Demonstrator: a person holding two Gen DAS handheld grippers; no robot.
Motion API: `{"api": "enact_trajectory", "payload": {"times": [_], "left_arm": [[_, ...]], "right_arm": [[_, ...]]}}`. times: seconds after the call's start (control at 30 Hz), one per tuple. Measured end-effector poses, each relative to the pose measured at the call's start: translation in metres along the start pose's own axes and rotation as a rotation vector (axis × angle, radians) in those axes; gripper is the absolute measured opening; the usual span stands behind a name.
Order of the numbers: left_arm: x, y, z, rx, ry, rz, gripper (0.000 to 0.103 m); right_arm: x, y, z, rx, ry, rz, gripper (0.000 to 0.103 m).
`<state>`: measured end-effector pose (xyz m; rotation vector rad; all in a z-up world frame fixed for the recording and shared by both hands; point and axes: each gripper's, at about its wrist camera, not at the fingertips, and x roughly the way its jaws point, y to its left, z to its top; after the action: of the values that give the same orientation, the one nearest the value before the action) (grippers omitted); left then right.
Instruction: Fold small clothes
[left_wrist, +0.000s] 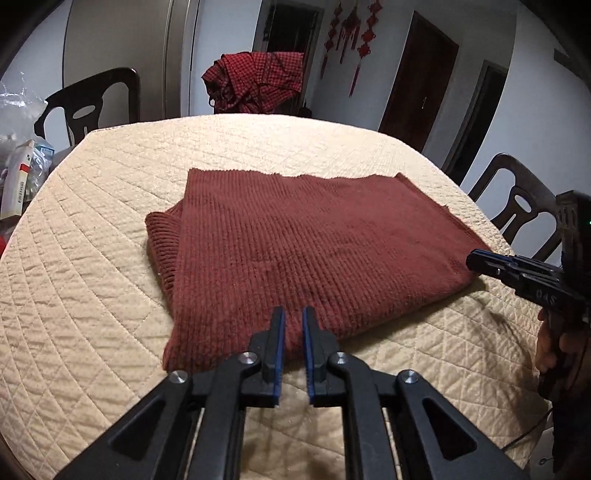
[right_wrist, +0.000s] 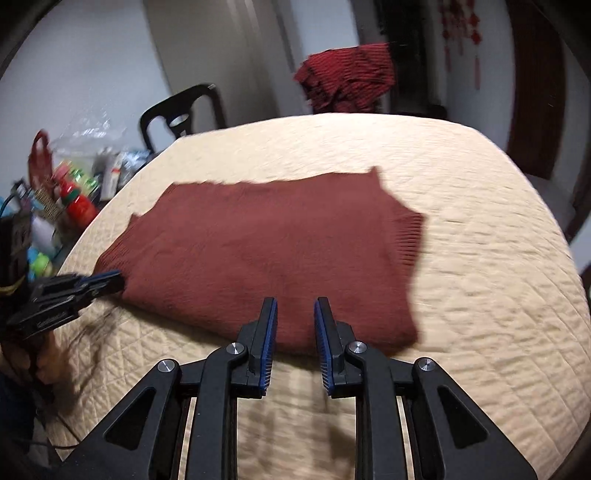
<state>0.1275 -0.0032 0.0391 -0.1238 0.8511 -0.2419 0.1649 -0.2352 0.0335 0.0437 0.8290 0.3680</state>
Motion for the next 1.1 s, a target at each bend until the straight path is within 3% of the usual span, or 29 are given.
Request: {"api": "enact_trajectory", "payload": {"times": [0.07, 0.17, 0.23, 0.4, 0.53, 0.63, 0.8, 0.87, 1.0, 1.1], "left_arm": [[0.002, 0.001, -0.001, -0.007, 0.001, -0.001, 0.025], [0.009, 0.012, -0.004, -0.061, 0.023, -0.019, 0.025], [0.004, 0.015, -0.005, -0.075, 0.019, -0.028, 0.025], [-0.012, 0.024, -0.007, -0.092, -0.025, 0.011, 0.025], [-0.002, 0.037, -0.013, -0.151, 0.015, 0.029, 0.025], [-0.006, 0.024, -0.011, -0.124, 0.002, 0.028, 0.025], [0.002, -0.018, -0.003, -0.072, -0.005, -0.079, 0.032], [0.010, -0.033, -0.001, -0.044, 0.005, -0.104, 0.032], [0.033, -0.048, -0.001, 0.006, 0.041, -0.064, 0.032], [0.030, -0.052, 0.003, 0.010, 0.044, -0.049, 0.032]], "right_arm": [[-0.002, -0.020, -0.003, 0.057, -0.006, -0.034, 0.021], [-0.005, -0.040, -0.009, 0.140, -0.014, -0.006, 0.021], [-0.011, -0.037, -0.009, 0.130, -0.025, -0.025, 0.021], [-0.020, -0.038, -0.011, 0.133, -0.063, -0.037, 0.021], [-0.009, -0.048, -0.015, 0.188, -0.029, -0.064, 0.021], [-0.017, -0.032, -0.011, 0.154, -0.056, -0.050, 0.021], [-0.003, 0.015, -0.009, 0.062, -0.041, 0.112, 0.021], [0.008, 0.027, -0.011, 0.045, -0.015, 0.138, 0.021], [0.028, 0.036, -0.013, 0.020, 0.043, 0.133, 0.021], [0.022, 0.036, -0.012, 0.010, 0.028, 0.125, 0.021]]}}
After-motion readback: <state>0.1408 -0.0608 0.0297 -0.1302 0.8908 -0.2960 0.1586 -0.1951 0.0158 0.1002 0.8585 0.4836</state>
